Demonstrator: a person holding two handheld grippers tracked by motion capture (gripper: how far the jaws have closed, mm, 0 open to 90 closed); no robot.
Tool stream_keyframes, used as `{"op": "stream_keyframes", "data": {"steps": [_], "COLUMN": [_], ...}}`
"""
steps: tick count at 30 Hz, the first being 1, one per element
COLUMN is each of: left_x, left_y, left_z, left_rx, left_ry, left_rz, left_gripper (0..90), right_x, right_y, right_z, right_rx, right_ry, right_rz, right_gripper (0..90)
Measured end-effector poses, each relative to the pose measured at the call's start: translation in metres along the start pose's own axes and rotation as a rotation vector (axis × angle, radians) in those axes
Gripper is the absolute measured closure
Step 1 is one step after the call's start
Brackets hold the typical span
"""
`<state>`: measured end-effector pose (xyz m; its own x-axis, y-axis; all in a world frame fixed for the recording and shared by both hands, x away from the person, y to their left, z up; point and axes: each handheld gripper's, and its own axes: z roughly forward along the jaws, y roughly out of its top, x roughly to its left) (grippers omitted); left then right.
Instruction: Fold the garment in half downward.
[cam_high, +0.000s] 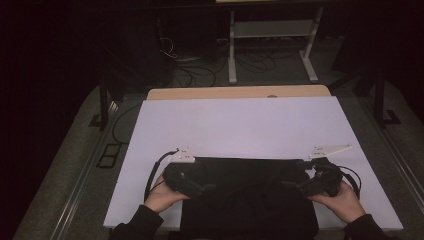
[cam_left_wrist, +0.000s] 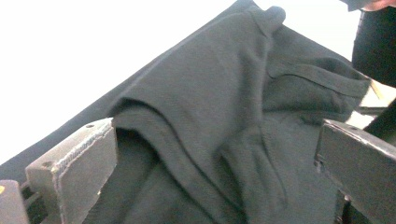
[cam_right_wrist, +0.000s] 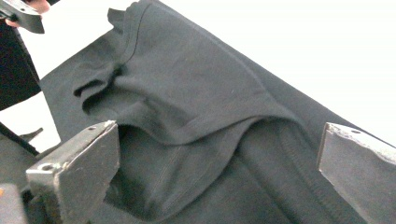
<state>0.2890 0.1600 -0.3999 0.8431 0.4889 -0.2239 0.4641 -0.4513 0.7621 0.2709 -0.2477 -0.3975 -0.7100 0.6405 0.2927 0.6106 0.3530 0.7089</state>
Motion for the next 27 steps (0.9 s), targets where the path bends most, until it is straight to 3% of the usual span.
{"op": "stream_keyframes", "data": {"steps": [5, 10, 16, 27], "left_x": [0.007, 0.01, 0.017, 0.043], "left_y": [0.003, 0.005, 0.01, 0.017], "left_z": [-0.003, -0.009, -0.02, -0.018], "left_rx": [-0.006, -0.023, -0.059, -0.027], "left_ry": [0.012, 0.03, 0.052, 0.085], "left_rz": [0.0, 0.011, -0.005, -0.022], "left_gripper": [0.0, 0.0, 0.0, 0.0], "right_x": [-0.006, -0.016, -0.025, -0.046], "right_y": [0.004, 0.006, 0.006, 0.012], "right_z": [-0.003, -0.009, -0.016, -0.02], "right_rx": [-0.017, -0.036, -0.042, -0.029], "right_ry": [-0.001, -0.021, -0.038, -0.058], "right_rz": [-0.017, -0.004, 0.006, 0.016], "right_gripper": [0.0, 0.0, 0.0, 0.0]}}
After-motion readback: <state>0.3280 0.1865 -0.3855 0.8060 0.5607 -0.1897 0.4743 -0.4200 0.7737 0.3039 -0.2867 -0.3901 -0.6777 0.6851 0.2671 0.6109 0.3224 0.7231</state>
